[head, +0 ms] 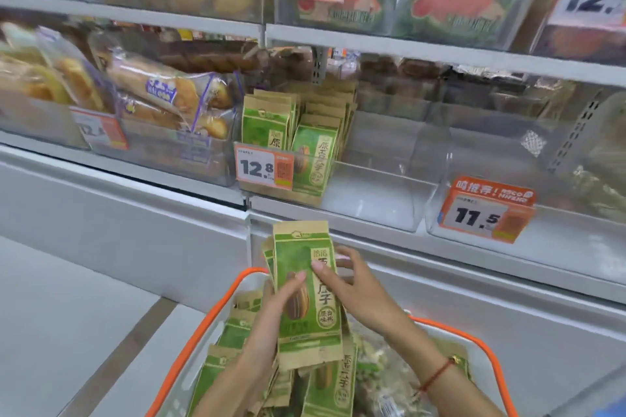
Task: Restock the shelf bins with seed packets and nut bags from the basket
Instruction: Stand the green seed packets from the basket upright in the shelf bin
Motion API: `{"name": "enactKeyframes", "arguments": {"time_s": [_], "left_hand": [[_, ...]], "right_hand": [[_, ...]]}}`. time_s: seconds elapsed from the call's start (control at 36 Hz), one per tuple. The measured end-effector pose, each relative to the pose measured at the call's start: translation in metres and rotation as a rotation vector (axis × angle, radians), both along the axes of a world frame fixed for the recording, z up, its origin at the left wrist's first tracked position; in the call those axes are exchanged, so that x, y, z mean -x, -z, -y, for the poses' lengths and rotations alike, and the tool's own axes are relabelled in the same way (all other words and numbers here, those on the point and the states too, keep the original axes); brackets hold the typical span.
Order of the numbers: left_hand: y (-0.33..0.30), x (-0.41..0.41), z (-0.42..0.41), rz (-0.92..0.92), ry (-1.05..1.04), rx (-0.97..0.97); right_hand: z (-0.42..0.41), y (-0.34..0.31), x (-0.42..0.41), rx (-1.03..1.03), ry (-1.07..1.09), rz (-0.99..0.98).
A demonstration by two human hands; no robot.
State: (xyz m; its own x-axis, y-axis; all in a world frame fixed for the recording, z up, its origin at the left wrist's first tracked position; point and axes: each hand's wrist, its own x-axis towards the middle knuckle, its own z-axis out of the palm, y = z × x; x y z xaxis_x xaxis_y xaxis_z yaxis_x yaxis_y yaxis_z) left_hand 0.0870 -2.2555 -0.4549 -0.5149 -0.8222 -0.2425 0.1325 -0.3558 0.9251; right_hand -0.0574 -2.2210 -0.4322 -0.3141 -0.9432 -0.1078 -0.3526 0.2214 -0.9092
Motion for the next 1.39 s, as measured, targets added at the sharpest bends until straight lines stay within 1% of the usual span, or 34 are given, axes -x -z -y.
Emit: {"name": "enactKeyframes", "arguments": {"time_s": [0.03, 0.08, 0.17, 0.22, 0.28, 0.33, 0.39, 0.44, 0.5, 0.58, 0.67, 0.75, 0.89, 1.0, 1.08, 1.14, 1.19, 1.25, 1.33, 1.36, 1.39], "left_hand": [[-0.009, 0.005, 0.009, -0.025, -0.028, 0.016], [-0.035, 0.011, 0.028, -0.077, -0.051, 0.148], [-0.090, 0.017, 0.049, -0.077, 0.064, 0.422], [-0.128, 0.019, 0.067, -0.083, 0.133, 0.600], [-0.166, 0.022, 0.087, -0.018, 0.189, 0.764], [-0.195, 0.022, 0.105, 0.103, 0.218, 0.941], [-0.214, 0.023, 0.120, 0.183, 0.201, 1.113], [-0.223, 0.025, 0.138, 0.273, 0.173, 1.218], [-0.220, 0.025, 0.158, 0.419, 0.138, 1.289], [-0.205, 0.027, 0.176, 0.648, 0.109, 1.344], [-0.197, 0.027, 0.171, 0.790, 0.104, 1.404], [-0.194, 0.023, 0.170, 0.839, 0.128, 1.424], [-0.205, 0.028, 0.174, 0.835, 0.092, 1.394], [-0.209, 0.033, 0.185, 0.716, 0.095, 1.320], [-0.213, 0.040, 0.186, 0.713, 0.054, 1.353], [-0.216, 0.046, 0.184, 0.779, 0.109, 1.444], [-0.217, 0.054, 0.184, 0.934, 0.222, 1.550], [-0.216, 0.061, 0.185, 1.069, 0.329, 1.597], [-0.216, 0.064, 0.186, 1.164, 0.343, 1.669], [-0.217, 0.063, 0.186, 1.205, 0.330, 1.710], [-0.216, 0.062, 0.186, 1.242, 0.321, 1.742]], "right_hand": [[0.004, -0.011, 0.004, 0.013, -0.034, 0.004], [0.013, -0.036, 0.013, 0.092, -0.119, 0.004], [0.026, -0.084, 0.020, 0.370, -0.157, 0.031], [0.036, -0.117, 0.027, 0.554, -0.107, -0.028], [0.046, -0.142, 0.035, 0.696, -0.056, -0.136], [0.057, -0.161, 0.044, 0.807, -0.018, -0.275], [0.067, -0.172, 0.049, 0.877, 0.008, -0.382], [0.077, -0.176, 0.051, 0.895, 0.034, -0.447], [0.086, -0.171, 0.054, 0.844, 0.053, -0.480], [0.095, -0.155, 0.057, 0.734, 0.060, -0.493], [0.098, -0.139, 0.059, 0.664, 0.031, -0.479], [0.101, -0.133, 0.057, 0.610, 0.007, -0.493], [0.111, -0.142, 0.055, 0.548, 0.002, -0.508], [0.125, -0.147, 0.070, 0.310, -0.050, -0.456], [0.136, -0.140, 0.078, 0.130, -0.138, -0.424], [0.140, -0.134, 0.077, 0.079, -0.185, -0.370], [0.142, -0.131, 0.075, 0.066, -0.215, -0.325], [0.143, -0.132, 0.076, 0.031, -0.266, -0.297], [0.133, -0.145, 0.088, -0.103, -0.341, -0.313], [0.129, -0.149, 0.097, -0.144, -0.363, -0.270], [0.125, -0.153, 0.106, -0.177, -0.375, -0.183]]}}
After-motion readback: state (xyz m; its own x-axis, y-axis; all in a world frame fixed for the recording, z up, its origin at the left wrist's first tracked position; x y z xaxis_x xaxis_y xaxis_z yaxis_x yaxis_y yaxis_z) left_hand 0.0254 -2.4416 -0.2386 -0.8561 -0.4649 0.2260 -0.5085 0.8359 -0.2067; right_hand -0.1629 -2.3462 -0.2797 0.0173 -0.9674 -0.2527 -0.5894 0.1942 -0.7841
